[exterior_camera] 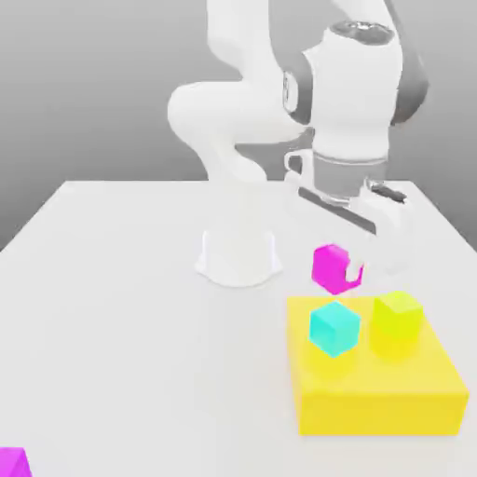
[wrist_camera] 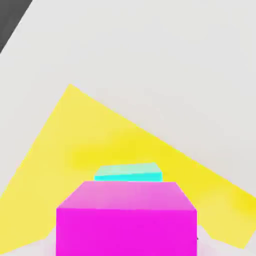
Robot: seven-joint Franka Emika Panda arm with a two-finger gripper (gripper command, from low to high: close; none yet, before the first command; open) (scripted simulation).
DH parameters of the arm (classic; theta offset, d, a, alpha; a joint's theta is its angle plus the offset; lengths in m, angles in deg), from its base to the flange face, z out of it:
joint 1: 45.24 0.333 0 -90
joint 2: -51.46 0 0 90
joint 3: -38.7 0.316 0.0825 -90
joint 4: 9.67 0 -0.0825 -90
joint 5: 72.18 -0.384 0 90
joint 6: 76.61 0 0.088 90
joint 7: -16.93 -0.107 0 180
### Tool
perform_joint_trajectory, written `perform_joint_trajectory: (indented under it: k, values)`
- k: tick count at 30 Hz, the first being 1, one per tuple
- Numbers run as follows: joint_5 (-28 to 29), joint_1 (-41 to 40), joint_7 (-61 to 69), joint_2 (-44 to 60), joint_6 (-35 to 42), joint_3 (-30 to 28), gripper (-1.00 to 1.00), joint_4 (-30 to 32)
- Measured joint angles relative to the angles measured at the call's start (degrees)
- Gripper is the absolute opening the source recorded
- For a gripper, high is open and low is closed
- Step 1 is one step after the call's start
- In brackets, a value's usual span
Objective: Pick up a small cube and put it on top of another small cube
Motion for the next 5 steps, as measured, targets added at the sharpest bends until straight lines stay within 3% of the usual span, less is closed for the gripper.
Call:
perform_joint_trajectory:
  k: [1,2,5]
  values:
    - [0.31,-0.24,-0.39,1.83,-2.26,0.46,-1.00,0.45]
    - [0.61,-0.42,-0.74,3.69,-4.57,0.84,1.00,0.90]
    - [0.61,-0.42,-0.74,3.69,-4.57,0.84,1.00,0.90]
